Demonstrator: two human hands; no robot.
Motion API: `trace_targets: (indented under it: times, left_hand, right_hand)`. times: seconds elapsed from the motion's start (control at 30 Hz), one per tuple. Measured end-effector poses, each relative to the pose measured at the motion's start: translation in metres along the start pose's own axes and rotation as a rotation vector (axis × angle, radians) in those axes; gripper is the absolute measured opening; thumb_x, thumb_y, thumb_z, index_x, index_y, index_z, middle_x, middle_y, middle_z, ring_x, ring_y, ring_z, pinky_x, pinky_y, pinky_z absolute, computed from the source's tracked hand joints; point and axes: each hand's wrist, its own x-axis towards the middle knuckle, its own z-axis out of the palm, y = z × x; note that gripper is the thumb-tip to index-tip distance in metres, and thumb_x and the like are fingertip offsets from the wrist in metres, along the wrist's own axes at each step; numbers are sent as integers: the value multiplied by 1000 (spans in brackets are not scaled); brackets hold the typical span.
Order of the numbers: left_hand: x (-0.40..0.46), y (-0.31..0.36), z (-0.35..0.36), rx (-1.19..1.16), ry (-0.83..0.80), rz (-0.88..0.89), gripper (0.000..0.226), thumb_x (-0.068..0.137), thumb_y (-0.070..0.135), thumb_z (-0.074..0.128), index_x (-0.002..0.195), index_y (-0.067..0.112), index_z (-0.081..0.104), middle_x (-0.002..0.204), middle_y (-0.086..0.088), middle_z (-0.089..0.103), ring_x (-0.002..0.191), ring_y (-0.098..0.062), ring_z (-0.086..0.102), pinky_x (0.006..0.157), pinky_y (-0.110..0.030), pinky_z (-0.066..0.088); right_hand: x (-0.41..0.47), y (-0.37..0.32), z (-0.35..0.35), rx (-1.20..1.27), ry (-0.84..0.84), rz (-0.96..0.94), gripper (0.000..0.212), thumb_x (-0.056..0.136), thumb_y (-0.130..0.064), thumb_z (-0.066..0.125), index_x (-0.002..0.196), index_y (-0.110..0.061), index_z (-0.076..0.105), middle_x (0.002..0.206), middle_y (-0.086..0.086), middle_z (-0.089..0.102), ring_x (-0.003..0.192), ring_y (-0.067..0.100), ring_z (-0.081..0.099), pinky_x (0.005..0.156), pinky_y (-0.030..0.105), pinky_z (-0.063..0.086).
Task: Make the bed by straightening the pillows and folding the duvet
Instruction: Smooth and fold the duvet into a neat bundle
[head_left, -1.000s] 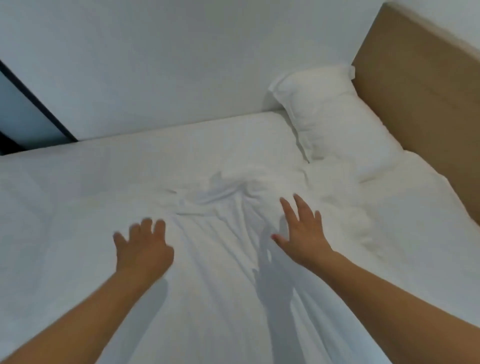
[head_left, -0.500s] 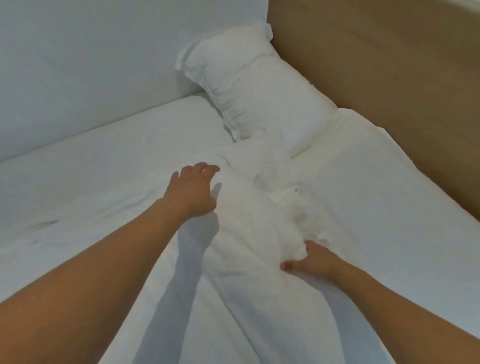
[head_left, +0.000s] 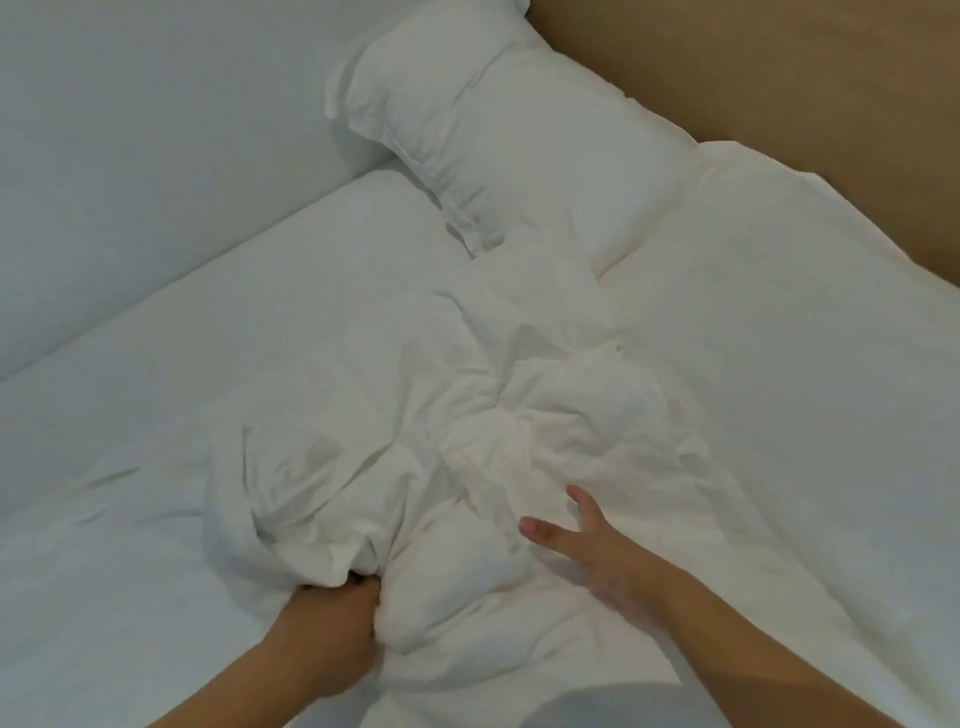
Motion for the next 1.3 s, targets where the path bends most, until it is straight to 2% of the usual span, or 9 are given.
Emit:
trace_targets:
  times: [0.1,0.23,0.43,0.6,0.77,0.9,1.07,1.17,1.3]
  left_hand:
    - [-11,17,-55,56,-65,14,33,93,26,39,118,17,57,120,-4,62,113,-24,59,90,-30,46]
    - [26,9,-129,-204,644,45,45,79,42,51,121,26,48,122,0,50,117,-25,49,88,-36,44]
    - [85,-41,-73,-465,-272,-151,110,59,41,77,150,34,14,145,-5,41,128,-33,45,105,-49,40]
    - [53,-26,12,-221,142,-98,67,82,55,55,142,33,36,146,12,38,147,-18,10,110,-68,-6]
    - [28,-30,-29,-393,613,104,16,75,40,41,81,32,54,67,14,58,75,-13,60,106,-54,33]
    - [59,-18,-177,-306,1002,119,17,78,30,46,91,22,55,80,4,62,83,-26,60,103,-50,32]
    - [101,45,-287,-467,912,-305,60,80,12,49,138,19,35,134,-11,46,131,-34,36,114,-61,12]
    - [102,111,-216,-449,983,-31,55,82,28,48,136,21,40,137,-7,43,128,-32,39,109,-58,25]
    - [108,168,-53,-239,466,64,70,89,66,18,149,43,-11,160,4,-17,147,-21,-17,108,-72,-1]
  right_hand:
    - [5,4,31,-428,-50,96,134,36,-76,83,148,-35,22,151,-9,32,133,17,40,111,37,35]
    - [-2,17,61,-1038,47,-3,81,68,-62,70,137,-29,46,137,-4,53,124,20,50,101,28,41]
    - [5,46,107,-1623,152,-341,18,72,-35,68,86,-23,70,87,4,65,82,24,62,80,35,41]
    - [17,91,116,-1558,363,-482,32,56,-25,37,60,-21,68,47,-4,48,41,18,49,62,34,24]
    - [1,58,99,-1410,548,-638,42,51,-23,60,92,-25,66,59,-5,52,49,19,52,61,32,27]
    - [-16,-56,38,-1194,861,-648,57,48,-13,77,101,-17,58,78,5,55,64,29,56,57,32,33]
    - [-12,-135,-49,-985,996,-210,74,86,-46,57,146,-22,22,142,12,33,129,31,37,106,41,31]
    - [-7,-89,-77,-807,954,-145,91,80,-64,56,150,-23,15,153,8,27,138,30,31,111,47,29]
    - [-19,-3,-98,-811,873,-87,111,68,-87,39,153,-25,2,161,-3,5,148,17,9,118,47,11]
